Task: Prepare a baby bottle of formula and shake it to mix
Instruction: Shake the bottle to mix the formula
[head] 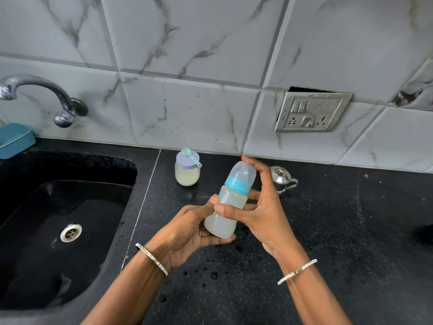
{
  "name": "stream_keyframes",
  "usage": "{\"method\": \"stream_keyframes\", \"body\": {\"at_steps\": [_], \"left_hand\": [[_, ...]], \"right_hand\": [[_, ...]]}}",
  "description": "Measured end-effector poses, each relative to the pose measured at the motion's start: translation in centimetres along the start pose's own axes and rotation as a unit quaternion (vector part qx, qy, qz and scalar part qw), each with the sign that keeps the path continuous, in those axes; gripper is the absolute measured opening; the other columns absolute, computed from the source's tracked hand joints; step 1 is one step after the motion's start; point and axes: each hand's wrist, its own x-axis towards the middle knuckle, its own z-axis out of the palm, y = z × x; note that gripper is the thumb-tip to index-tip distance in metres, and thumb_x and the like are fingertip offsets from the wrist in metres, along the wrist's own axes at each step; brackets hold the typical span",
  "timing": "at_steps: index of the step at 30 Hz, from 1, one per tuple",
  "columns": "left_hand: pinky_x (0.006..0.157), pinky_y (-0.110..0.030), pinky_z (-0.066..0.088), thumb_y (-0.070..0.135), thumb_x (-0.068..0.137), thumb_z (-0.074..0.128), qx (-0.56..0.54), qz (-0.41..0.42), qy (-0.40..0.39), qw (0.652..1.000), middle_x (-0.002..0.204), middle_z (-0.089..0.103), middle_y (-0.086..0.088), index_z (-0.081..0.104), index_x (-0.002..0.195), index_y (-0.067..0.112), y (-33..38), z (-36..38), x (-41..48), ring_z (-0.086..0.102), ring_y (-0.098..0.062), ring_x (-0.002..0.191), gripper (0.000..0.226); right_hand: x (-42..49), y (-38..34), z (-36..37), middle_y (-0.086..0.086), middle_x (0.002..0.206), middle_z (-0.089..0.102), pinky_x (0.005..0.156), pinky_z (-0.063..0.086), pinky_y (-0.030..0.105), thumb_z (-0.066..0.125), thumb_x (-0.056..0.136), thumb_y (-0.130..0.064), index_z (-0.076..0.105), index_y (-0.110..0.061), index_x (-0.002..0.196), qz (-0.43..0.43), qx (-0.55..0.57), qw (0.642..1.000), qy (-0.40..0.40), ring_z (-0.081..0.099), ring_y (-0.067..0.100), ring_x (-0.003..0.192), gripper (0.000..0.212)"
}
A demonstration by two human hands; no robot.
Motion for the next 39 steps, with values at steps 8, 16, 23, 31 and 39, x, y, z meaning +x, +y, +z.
{"method": "stream_keyframes", "body": {"at_steps": [8,16,23,31,39], "left_hand": [[0.078,-0.047,0.064,0.041,0.085,0.065,0.007,-0.008,0.007,1.000,0.113,0.072,-0.026,0.068,0.118,-0.001,0.2,0.1,0.3,0.072,-0.041,0.103,0.053],[0.081,-0.041,0.063,0.046,0.100,0.049,0.139,-0.036,-0.044,0.989,0.110,0.074,-0.022,0.062,0.127,0.010,-0.7,-0.5,1.1,0.073,-0.036,0.103,0.047],[0.093,-0.036,0.054,0.035,0.099,0.059,0.514,0.150,0.204,0.819,0.110,0.075,0.000,0.069,0.114,0.022,-4.0,-6.9,6.3,0.070,-0.019,0.103,0.022],[0.118,-0.051,0.031,0.037,0.097,0.061,0.675,0.194,0.281,0.654,0.151,0.048,-0.015,0.055,0.138,0.009,-9.5,-13.7,11.0,0.038,-0.037,0.144,0.050],[0.126,-0.044,0.000,0.064,0.092,0.001,0.741,0.144,0.266,0.600,0.169,0.012,-0.002,0.019,0.160,0.022,-11.8,-15.1,11.6,0.006,-0.022,0.157,0.081]], "right_hand": [[0.0,-0.5,0.1,-0.024,0.111,0.068,0.082,0.065,0.041,0.096,0.063,-0.026,0.042,-0.053,0.139,0.002,-0.015,1.000,0.002,0.077,0.019,0.096,0.097],[0.1,0.6,-1.4,-0.034,0.130,0.050,0.083,0.061,0.025,0.096,0.068,-0.030,0.016,-0.067,0.147,0.063,-0.098,0.990,-0.083,0.070,-0.001,0.100,0.118],[1.0,-0.3,-4.5,-0.015,0.142,0.043,0.072,0.065,0.037,0.092,0.062,-0.018,0.014,-0.065,0.152,0.101,0.023,0.992,0.071,0.066,0.017,0.113,0.128],[-1.6,-0.1,-3.5,-0.003,0.127,0.066,0.077,0.064,0.055,0.093,0.056,-0.020,0.025,-0.069,0.147,0.189,-0.034,0.976,-0.100,0.073,0.028,0.105,0.123],[-0.7,0.8,-3.3,0.001,0.142,0.049,0.069,0.064,0.040,0.083,0.080,-0.009,0.012,-0.069,0.149,0.139,0.075,0.985,0.067,0.068,0.023,0.113,0.116]]}}
